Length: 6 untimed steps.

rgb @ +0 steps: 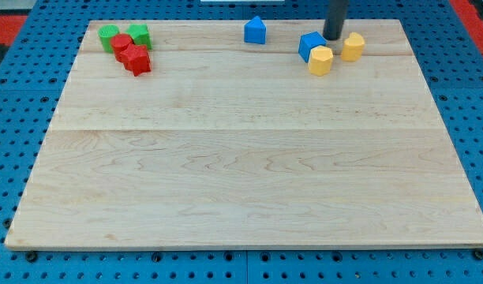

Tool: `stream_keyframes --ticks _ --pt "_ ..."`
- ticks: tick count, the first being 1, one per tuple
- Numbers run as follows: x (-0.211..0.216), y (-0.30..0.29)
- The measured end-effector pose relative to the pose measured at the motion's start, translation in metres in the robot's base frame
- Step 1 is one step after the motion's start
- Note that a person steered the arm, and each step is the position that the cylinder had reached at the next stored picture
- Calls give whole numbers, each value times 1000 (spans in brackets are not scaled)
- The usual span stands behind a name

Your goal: Push the blue cube to the left side of the board

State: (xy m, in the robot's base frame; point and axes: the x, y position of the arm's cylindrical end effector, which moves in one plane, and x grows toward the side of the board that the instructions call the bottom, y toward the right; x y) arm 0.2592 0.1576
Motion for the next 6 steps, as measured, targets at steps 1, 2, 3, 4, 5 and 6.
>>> stream_keyframes --ticks 1,2,3,4,5,6 --pt "24 -34" --pt "23 -94" --pt "23 -66" --pt "-4 -51" --pt "1 -104" --pt "13 -126"
